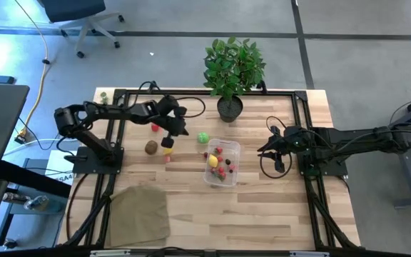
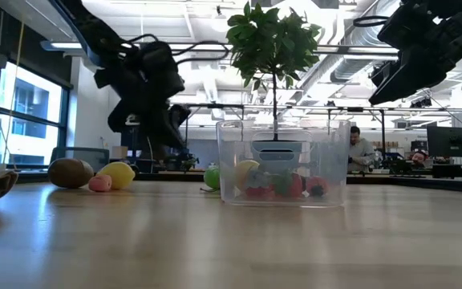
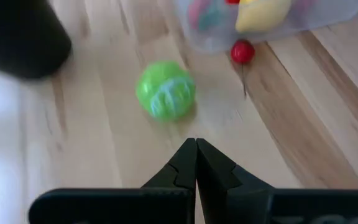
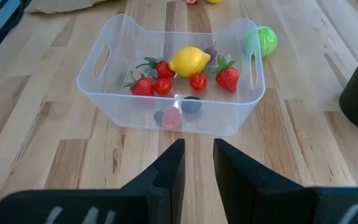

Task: Pick and placing Produce into tupperware
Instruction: Put the green cabbage into the transparent container

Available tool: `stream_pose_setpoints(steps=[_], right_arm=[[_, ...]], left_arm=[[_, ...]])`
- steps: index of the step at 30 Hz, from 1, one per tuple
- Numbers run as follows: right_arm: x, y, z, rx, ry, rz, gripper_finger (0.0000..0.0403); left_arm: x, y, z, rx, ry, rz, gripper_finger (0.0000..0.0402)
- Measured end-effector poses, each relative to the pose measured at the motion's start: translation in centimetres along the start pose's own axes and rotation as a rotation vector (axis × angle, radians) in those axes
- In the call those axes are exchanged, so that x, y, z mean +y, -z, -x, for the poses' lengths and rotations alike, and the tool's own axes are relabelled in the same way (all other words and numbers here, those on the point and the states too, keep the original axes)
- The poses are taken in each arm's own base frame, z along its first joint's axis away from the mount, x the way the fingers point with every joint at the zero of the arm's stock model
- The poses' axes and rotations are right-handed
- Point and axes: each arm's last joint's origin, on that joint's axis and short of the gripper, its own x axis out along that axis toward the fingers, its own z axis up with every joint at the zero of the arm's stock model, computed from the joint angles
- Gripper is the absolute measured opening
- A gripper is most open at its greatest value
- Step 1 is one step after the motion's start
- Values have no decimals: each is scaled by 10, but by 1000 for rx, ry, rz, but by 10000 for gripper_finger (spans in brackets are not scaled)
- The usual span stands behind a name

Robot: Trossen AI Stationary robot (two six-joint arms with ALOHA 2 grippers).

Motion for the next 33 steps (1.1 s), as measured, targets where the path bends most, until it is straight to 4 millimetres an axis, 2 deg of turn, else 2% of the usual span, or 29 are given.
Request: stream_pose_setpoints(steps=[8,19,22,33], right_arm=[[0,0,0,-1,0,0,73],[0,0,0,-1,0,0,73],[0,0,0,0,0,0,73],[0,0,0,0,0,0,73]], left_arm=[[1,-21,-5,-126,-83,-187,1],[4,-24,-6,-137,-123,-127,5],[3,-22,-6,-127,-113,-115,31],[8,-26,-4,-64,-152,-32,182]])
